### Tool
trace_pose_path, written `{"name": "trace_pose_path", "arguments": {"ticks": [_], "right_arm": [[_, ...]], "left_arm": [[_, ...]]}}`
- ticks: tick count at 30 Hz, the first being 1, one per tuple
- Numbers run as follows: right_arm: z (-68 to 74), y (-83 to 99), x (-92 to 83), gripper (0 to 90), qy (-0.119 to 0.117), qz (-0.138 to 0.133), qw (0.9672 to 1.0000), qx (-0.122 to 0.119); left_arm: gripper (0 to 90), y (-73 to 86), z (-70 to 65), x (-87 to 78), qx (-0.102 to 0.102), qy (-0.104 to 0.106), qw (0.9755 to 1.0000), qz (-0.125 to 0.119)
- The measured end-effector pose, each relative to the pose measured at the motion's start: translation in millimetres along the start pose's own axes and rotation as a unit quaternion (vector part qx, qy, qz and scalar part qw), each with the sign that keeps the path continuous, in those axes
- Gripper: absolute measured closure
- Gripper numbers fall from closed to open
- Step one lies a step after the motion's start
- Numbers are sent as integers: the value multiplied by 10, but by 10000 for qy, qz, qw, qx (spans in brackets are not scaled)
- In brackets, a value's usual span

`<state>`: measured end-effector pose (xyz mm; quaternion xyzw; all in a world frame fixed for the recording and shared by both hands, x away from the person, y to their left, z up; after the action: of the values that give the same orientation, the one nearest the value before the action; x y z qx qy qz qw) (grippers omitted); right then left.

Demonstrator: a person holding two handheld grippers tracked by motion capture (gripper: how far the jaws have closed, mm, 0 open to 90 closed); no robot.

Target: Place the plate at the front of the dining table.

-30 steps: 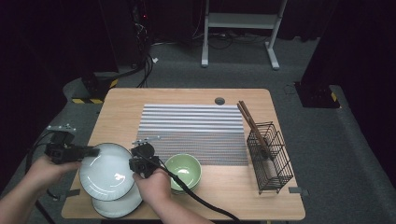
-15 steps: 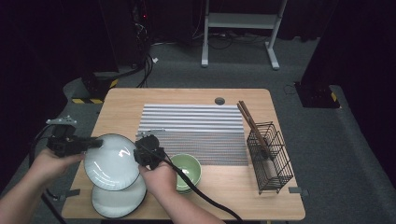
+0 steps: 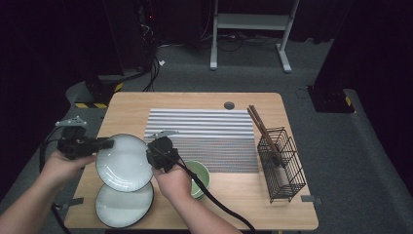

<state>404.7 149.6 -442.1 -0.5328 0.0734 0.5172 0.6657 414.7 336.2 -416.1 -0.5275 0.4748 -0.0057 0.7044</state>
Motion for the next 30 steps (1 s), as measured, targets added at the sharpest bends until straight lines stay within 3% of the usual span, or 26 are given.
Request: {"name": "trace_pose_path", "arguments": {"ticks": [20,30], "right_arm": [[-258,-275,-97,836,313,-275,9981,-444],[-453,-440,-219,837,494,-549,9949,-687]], "left_arm": [[730,-285,-11,225,108,-147,9986,-495],[733,-447,-49,428,155,-173,9970,-740]]}}
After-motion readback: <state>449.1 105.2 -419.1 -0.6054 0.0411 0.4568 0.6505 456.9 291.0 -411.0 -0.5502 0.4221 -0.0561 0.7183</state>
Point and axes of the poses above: each handheld gripper's, and its own axes: x roughly forward along the jaws, y roughly out of its underside, z roughly to its left, the point moved 8 cm from there along x, roughly forward along the jaws, and after that the axes turned 15 degrees about x, right-handed, at the moved point
